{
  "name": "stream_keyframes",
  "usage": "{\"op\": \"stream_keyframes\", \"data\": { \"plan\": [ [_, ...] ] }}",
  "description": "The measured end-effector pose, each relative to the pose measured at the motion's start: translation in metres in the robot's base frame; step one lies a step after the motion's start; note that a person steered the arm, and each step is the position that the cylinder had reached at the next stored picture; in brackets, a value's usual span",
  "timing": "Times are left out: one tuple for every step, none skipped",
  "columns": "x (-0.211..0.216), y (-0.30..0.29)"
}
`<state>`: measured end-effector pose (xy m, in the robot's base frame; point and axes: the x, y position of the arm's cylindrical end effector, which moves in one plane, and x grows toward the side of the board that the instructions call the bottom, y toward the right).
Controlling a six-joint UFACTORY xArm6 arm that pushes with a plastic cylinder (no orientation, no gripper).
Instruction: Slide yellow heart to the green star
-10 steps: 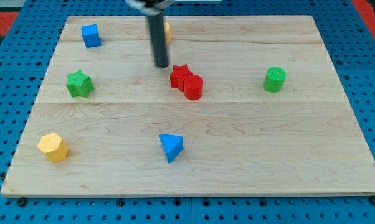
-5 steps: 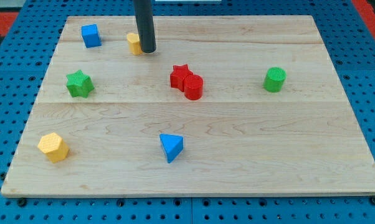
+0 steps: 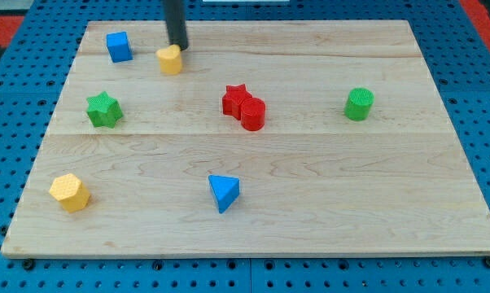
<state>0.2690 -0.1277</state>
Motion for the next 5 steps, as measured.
{"op": "stream_keyframes", "data": {
  "plan": [
    [0.035, -0.006],
    [0.082, -0.004],
    [0.121, -0.007],
    [0.097, -0.007],
    [0.099, -0.034]
  ]
}}
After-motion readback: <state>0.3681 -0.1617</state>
